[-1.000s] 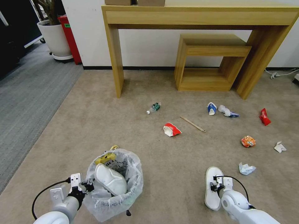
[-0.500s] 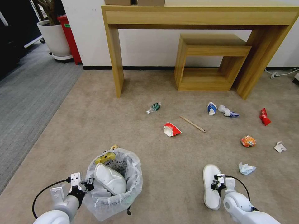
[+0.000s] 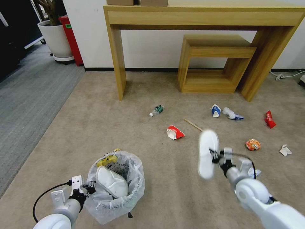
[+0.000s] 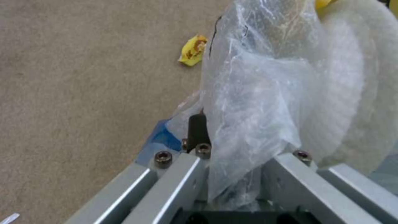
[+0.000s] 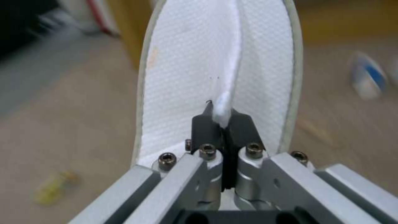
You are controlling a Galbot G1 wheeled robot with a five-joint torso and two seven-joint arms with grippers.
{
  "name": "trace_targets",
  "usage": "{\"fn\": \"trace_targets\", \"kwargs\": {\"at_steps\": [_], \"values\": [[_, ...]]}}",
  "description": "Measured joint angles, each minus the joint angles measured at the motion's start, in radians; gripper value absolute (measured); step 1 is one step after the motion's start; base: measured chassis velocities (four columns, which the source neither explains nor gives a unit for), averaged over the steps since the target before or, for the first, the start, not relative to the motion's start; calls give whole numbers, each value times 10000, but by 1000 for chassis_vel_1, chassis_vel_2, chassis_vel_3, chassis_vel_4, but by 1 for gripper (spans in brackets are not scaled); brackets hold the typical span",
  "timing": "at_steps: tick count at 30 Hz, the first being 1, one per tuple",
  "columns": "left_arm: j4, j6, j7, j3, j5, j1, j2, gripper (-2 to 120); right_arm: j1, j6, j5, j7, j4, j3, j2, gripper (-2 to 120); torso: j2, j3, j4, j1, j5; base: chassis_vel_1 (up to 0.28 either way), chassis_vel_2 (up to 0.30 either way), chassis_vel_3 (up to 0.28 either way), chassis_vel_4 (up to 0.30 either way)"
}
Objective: Pick up the trash bin and place the garbage on the floor into it.
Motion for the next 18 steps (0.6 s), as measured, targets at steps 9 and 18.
{"fn": "trace_targets", "kwargs": {"at_steps": [9,18], "values": [[-256,148,-38,67,-127,66,98,1,819,1270,453,-1477,2577,-233,-1541,0,0,-1,-3,0,-2,0,0,0,0],[-466,216,-37,115,-75,321,69,1,1513,2188,496,-2843,2923,-1095,-1844,0,0,-1,-1,0,2,0,0,0,0]]}}
